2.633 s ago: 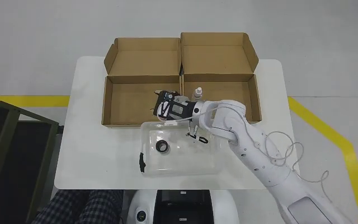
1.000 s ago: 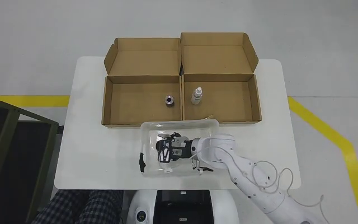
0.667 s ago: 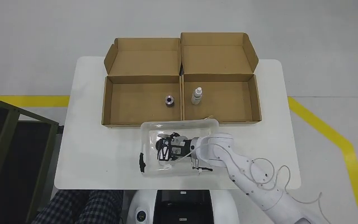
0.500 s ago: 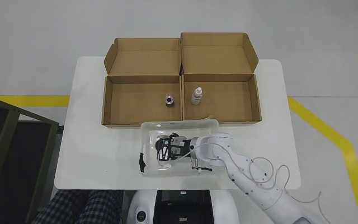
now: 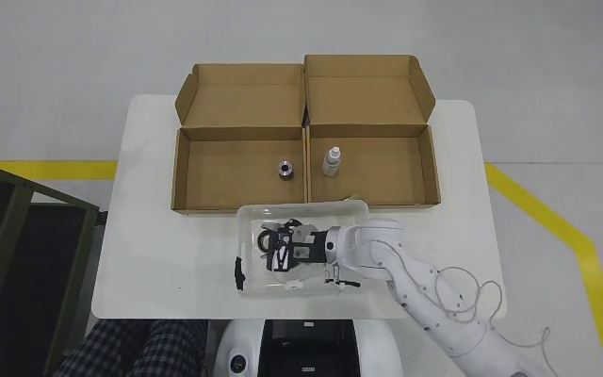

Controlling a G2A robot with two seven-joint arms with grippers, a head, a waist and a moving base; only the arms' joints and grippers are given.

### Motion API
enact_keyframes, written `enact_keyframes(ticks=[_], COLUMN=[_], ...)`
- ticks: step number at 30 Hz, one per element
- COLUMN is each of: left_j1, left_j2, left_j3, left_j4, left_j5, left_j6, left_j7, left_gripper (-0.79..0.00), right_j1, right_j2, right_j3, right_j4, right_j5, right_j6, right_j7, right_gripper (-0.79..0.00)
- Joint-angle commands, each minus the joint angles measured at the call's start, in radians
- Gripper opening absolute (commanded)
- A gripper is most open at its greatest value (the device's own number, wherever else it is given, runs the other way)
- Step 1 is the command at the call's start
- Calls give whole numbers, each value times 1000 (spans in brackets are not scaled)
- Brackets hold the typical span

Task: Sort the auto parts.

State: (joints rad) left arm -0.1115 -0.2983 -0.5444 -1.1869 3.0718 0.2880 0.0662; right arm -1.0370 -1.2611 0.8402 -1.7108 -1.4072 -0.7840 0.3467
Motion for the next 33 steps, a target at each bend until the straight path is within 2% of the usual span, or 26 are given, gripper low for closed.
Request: enact_keyframes(ticks=[1, 14, 33], left_j1=[0, 0, 0], left_j2=[0, 0, 0], left_j3=[0, 0, 0], left_j4=[0, 0, 0], left_j5=[0, 0, 0], left_j6=[0, 0, 0], left_j7=[0, 0, 0], left_gripper=[0, 0, 0], right_j1=[-7, 20, 96], right_j2=[4, 20, 31], right_j3=[15, 112, 249], right_j4=[-27, -204, -280], right_j5=[10, 85, 184], right_j6=[-9, -30, 19], right_j7=[4, 18, -21], right_gripper=[-785, -785, -785])
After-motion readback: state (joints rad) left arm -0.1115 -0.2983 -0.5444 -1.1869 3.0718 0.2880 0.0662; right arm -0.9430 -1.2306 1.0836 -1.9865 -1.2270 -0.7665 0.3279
